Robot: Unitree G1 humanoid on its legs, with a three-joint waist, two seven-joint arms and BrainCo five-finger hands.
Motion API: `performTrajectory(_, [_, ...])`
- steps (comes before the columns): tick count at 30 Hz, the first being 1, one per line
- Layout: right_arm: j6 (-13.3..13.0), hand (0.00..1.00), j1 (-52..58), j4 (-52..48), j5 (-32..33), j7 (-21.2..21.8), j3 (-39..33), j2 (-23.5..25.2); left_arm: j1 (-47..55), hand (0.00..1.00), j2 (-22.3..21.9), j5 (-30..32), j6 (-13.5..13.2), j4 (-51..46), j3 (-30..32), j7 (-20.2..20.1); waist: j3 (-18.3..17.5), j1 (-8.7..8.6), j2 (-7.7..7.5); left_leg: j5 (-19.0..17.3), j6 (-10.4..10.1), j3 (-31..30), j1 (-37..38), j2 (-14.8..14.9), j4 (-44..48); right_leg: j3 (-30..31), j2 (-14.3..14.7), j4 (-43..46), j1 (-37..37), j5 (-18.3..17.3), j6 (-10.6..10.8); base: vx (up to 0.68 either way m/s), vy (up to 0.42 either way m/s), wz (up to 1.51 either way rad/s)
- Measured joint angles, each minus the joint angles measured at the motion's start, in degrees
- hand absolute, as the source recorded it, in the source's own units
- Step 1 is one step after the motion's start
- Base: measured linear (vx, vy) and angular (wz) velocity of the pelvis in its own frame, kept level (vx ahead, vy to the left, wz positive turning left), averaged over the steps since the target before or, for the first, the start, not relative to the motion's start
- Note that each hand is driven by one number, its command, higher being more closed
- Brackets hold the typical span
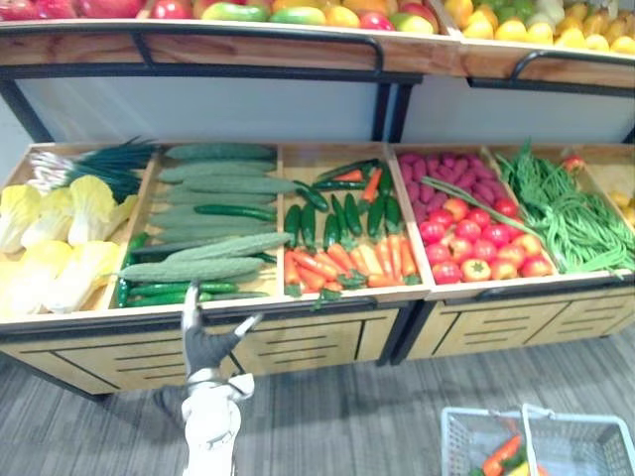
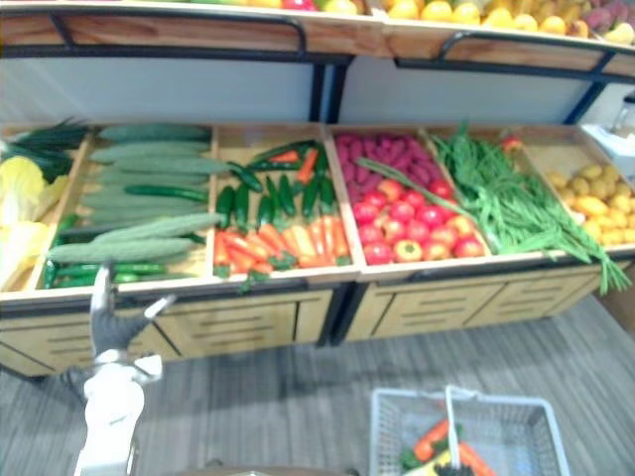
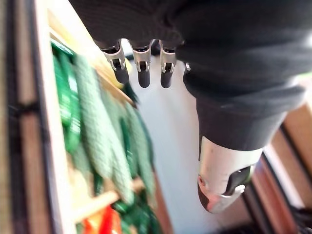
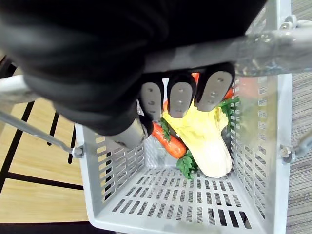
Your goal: Pick vegetable in the basket
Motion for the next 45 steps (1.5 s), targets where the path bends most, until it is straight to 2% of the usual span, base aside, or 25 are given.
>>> performTrajectory(1, [0.0, 1.0, 0.57, -0.14, 0.08, -0.18, -0.11, 0.59, -0.04, 0.0, -0.58, 0.69, 0.1, 2.0, 2.02, 0.87, -0.12, 0.15, -0.13, -0.06, -0.08, -0.13, 0.02, 0.06, -0.07, -0.19, -0.02, 0.4, -0.03, -0.27, 0.02, -0.03, -0.005, 0.17])
performTrajectory(4, [-0.01, 1.0, 2.73, -0.76, 1.12, -0.61, -0.93, 3.58, -0.19, 0.0, -2.06, 2.53, 3.31, 14.94, 11.64, 7.52, -0.31, 0.47, -0.04, -0.17, -0.08, -1.07, 0.13, 0.19, -0.17, -1.77, -0.11, 1.44, 0.39, -1.81, -0.57, -0.03, -0.009, 0.2])
performTrajectory(7, [-0.01, 1.0, 3.72, -0.93, 2.76, -0.97, -2.11, 4.88, 0.37, 0.0, -2.31, 3.09, 4.75, 28.09, 16.32, 9.89, -0.55, 1.14, 0.15, -0.18, -0.09, -1.25, 0.16, 0.09, -0.2, -2.32, -0.33, 1.32, 0.66, -2.26, -0.41, -0.02, 0.002, 0.1])
performTrajectory(10, [-0.01, 1.0, 3.73, -0.73, 3.16, -1.54, -3.16, 4.93, 0.4, 0.0, -2.29, -1.75, 5.11, 42.07, 19.35, 7.57, -0.76, 1.07, 0.62, -0.21, -0.11, -1.2, -0.02, -0.11, -0.21, -2.22, -0.4, 0.77, 0.59, -2.26, -0.41, 0.0, 0.0, 0.0])
performTrajectory(14, [0.05, 1.0, 3.4, 0.43, 3.4, -1.94, -4.28, 4.12, 0.46, 0.0, -2.34, -3.46, 5.68, 52.45, 20.92, 3.11, -1.18, 0.77, 1.36, -0.59, -0.15, -1.15, 0.01, -0.23, -0.21, -1.59, -0.31, 0.15, 0.51, -2.25, -0.42, 0.03, -0.002, -0.06])
performTrajectory(16, [0.08, 1.0, 1.98, 2.41, 3.29, -1.94, -4.07, 2.74, 0.46, 0.0, -1.96, -3.31, 6.08, 55.74, 20.97, 0.57, -1.5, -0.18, 2.01, -1.04, -0.34, -0.82, 0.09, -0.22, -0.2, -0.37, -0.01, -0.54, 0.36, -2.23, -0.46, 0.06, -0.008, -0.15])
performTrajectory(20, [0.07, 1.0, 0.51, 3.95, 3.0, -1.92, -3.33, 0.96, -0.28, 0.0, -0.79, -3.51, 6.09, 58.6, 19.57, -2.4, -1.79, -0.5, 2.61, -1.92, -0.54, 0.22, 0.27, -0.21, -0.11, 1.11, 0.16, -0.62, -0.38, -1.96, -0.81, 0.08, -0.004, -0.19])
performTrajectory(25, [0.16, 1.0, -0.59, 4.36, 2.14, -1.84, -1.3, -0.22, -2.03, 0.0, 1.1, -4.0, 5.5, 59.56, 15.89, -4.75, -1.86, -0.87, 2.74, -2.21, -0.67, 0.4, 0.93, -0.4, 0.18, 1.99, 0.29, -1.32, -0.07, -1.55, -0.15, 0.11, -0.009, -0.11])
performTrajectory(30, [0.19, 1.0, -2.53, 4.4, 2.1, -1.67, 0.78, -1.32, -2.14, 0.0, 1.64, -4.08, 5.35, 60.21, 13.34, -6.23, 0.84, -1.81, 3.27, -3.96, -0.68, 0.79, 3.57, -0.44, 0.81, 4.02, 0.31, -0.8, 1.42, -1.89, -0.51, 0.05, 0.003, -0.15])
performTrajectory(32, [0.16, 1.0, -3.68, 4.24, 2.15, -1.71, 0.76, -1.53, -2.67, 0.0, 1.66, -4.13, 5.22, 60.15, 13.16, -6.38, 3.32, -1.81, 3.04, -7.35, -0.55, 1.24, 2.7, 0.01, 6.66, 5.31, -0.14, 2.45, 1.02, -3.41, -0.96, -0.02, 0.022, -0.32])
performTrajectory(34, [-0.32, 1.0, -4.64, 4.04, 2.25, -1.71, 0.67, -2.32, -2.48, 0.0, 1.8, -5.77, 4.69, 60.15, 11.02, -6.61, 5.22, -1.81, 3.27, -14.15, -0.39, 1.85, -0.09, 1.73, 18.25, 7.89, -0.2, 7.8, -0.61, -5.96, -0.59, -0.05, 0.02, -0.45])
performTrajectory(37, [-1.22, 1.0, -4.41, 2.13, 2.56, -1.74, -0.01, -2.64, -2.97, 0.0, 1.83, -5.81, 4.36, 60.15, 9.2, -7.18, 6.3, -1.86, 4.08, -19.8, 0.07, 2.73, -1.35, 3.16, 27.06, 12.26, 0.31, 11.31, -2.44, -6.34, -0.05, -0.05, 0.082, -0.64])
performTrajectory(38, [-1.33, 1.0, -4.22, 1.31, 2.67, -1.78, -0.05, -2.41, -3.27, 0.0, 1.97, -5.78, 4.32, 60.15, 8.87, -7.29, 6.32, -1.85, 4.05, -20.65, 0.24, 3.83, -1.81, 3.46, 28.49, 13.74, 0.45, 11.88, -3.44, -6.04, 0.25, -0.1, 0.137, -0.95])
performTrajectory(40, [-1.58, 1.0, -3.95, -1.44, 2.8, -1.85, 0.35, -1.6, -3.98, 0.0, 2.38, -5.75, 4.24, 60.06, 7.05, -7.4, 6.62, -1.76, 4.29, -22.63, 0.95, 7.88, -2.82, 5.11, 31.21, 17.14, 1.55, 12.85, -6.56, -2.62, -0.11, -0.22, 0.178, -1.13])
performTrajectory(41, [-1.7, 1.0, -3.68, -3.63, 3.07, -1.83, 0.44, -0.63, -5.17, 0.0, 2.42, -5.5, 4.1, 60.05, 6.59, -7.41, 6.83, -1.76, 4.53, -23.36, 1.38, 10.97, -3.0, 6.28, 32.05, 17.88, 2.71, 11.56, -8.47, 1.91, -0.98, -0.28, 0.201, -1.63])
performTrajectory(42, [-2.02, 1.0, -3.22, -5.52, 3.43, -1.75, 0.86, 0.68, -6.14, 0.0, 2.52, -5.47, 3.94, 60.03, 6.58, -7.42, 7.05, -1.72, 4.5, -22.91, 3.13, 15.54, -2.58, 6.36, 30.47, 18.05, 3.51, 5.29, -9.88, 9.87, -1.35, -0.29, 0.179, -1.76])
performTrajectory(43, [-2.34, 1.0, -3.68, -6.34, 3.62, -1.71, 1.06, 0.71, -6.08, 0.0, 2.09, -5.42, 3.62, 59.99, 6.3, -7.43, 7.11, -0.99, 5.55, -22.12, 4.05, 18.81, -2.08, 8.08, 29.74, 15.82, 3.29, 4.12, -9.74, 10.82, -2.66, -0.22, 0.114, -1.72])
performTrajectory(44, [-2.41, 1.0, -3.67, -7.17, 4.5, -1.61, 1.08, 1.62, -6.69, 0.0, 2.4, -5.11, 3.31, 58.36, 5.25, -7.52, 8.46, -1.65, 5.17, -20.57, 4.58, 22.63, -1.58, 8.26, 28.38, 6.49, 1.56, 13.55, -11.31, 5.21, -7.15, -0.29, 0.132, -1.47])
performTrajectory(45, [-2.34, 1.0, -2.79, -7.03, 4.9, -1.5, 1.1, 2.07, -6.74, 0.0, 2.6, -5.08, 2.82, 56.93, 4.44, -7.64, 8.68, -1.72, 4.7, -19.07, 5.05, 25.51, -0.55, 8.08, 26.2, 0.03, -0.54, 22.86, -11.77, -1.2, -8.71, -0.21, 0.106, -1.32])
